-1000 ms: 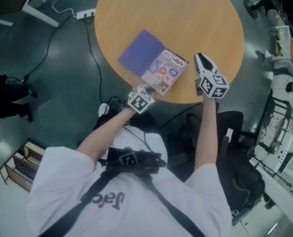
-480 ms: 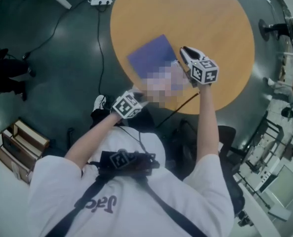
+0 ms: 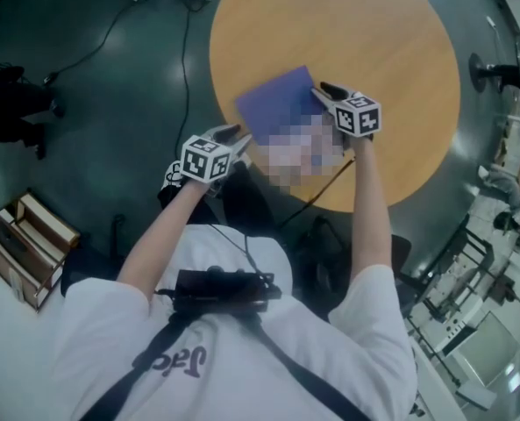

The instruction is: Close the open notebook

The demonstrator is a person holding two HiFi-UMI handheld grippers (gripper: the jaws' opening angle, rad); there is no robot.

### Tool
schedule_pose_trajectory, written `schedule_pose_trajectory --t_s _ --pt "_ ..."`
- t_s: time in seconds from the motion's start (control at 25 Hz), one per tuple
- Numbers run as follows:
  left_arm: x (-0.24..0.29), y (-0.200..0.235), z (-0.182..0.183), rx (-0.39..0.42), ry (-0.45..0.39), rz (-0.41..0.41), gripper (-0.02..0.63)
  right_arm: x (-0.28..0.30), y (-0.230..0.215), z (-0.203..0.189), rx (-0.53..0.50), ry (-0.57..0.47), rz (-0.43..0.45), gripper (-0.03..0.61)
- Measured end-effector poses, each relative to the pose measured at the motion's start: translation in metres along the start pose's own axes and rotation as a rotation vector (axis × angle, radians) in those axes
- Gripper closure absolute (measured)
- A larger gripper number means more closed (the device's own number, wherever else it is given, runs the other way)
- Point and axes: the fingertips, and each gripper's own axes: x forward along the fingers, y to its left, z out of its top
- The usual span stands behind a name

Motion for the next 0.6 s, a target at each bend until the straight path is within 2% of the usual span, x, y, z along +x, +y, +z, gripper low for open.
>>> schedule_pose_trajectory --t_s 0.2,0.4,0.48,0.6 --pt "0.017 0.011 0.008 -0.107 -0.004 -0.005 0.463 0.012 -0.005 -0.008 0.006 0.041 0.007 0.407" --pt "0.024 0.019 0.016 -0.163 -0.008 -0.005 0.463 0.024 -0.003 -0.010 0.077 0.049 0.055 0.407" --pt "0.025 0.016 0.017 -0.149 -0.006 -0.016 0.463 0.024 0.000 -0.011 0.083 0.049 0.069 0.407" --pt "0.022 0.011 0.019 -0.082 -0.005 -0.021 0.463 0.022 0.007 -0.009 0.078 0.037 0.088 0.407"
